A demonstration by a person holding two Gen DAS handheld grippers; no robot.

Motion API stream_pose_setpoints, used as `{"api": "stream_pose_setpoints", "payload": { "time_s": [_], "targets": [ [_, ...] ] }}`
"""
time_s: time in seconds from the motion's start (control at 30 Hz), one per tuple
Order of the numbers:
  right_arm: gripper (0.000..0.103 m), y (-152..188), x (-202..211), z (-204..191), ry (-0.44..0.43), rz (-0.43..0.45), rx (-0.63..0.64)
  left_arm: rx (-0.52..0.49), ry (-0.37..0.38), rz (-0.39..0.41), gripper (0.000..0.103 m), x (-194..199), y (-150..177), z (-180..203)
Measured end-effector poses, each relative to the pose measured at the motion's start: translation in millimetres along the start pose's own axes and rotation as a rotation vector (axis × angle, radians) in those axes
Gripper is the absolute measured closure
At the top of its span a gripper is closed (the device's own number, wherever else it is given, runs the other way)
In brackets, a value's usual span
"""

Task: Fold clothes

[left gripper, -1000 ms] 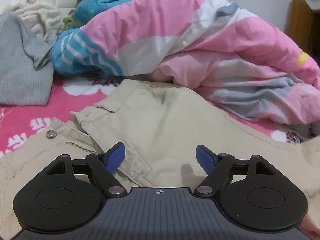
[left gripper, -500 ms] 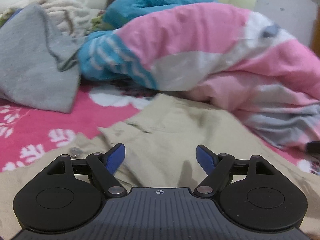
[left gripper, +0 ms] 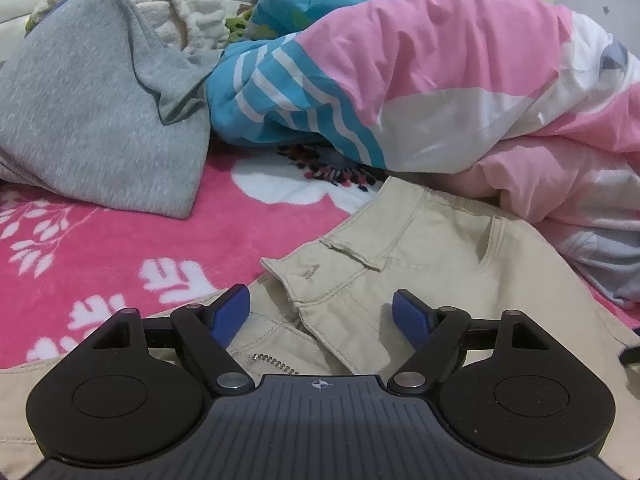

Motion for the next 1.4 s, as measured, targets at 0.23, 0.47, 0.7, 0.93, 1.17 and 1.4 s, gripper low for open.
{"api": "stream_pose_setpoints", "payload": {
  "time_s": [0.23,0.47,0.7,0.93,1.17,1.4],
  "targets": [
    [0.101,0,23,-36,0.226,-0.005,0.155,-0.011,-0.004,0.003,0.024,-1,0,0],
    [0.102,4,11,-51,0.469,-0.063,0.391,-0.018,-0.007,0.003,0.024,-2,0,0],
    [0.073,12,5,-60,0.621,-0.104,0.534,0.004,0.007,0.002,0.024,-1,-2,-2],
    [0.075,-39,76,-88,0.365,0.221,0.307,0.043,-0.003,0.021,0.024,4,-5,-7],
    [0.094,-83,-3,-140,0.001,0.231,0.307,0.035,-0.02,0.02,0.024,3,-4,-6],
    [0.097,-111,-38,-70,0.239,0.216,0.095,0.034,-0.017,0.017,0.024,3,-4,-7]
  ]
}}
Point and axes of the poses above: each gripper's, at about its wrist camera, not at the fingertips, and x roughly against the way its jaws point, z to its right, y to its underside, the point moved 4 cm from there along -x, roughly the way its jaws point, and after that the axes turned 7 degrees about x, right-handed, at the moved point
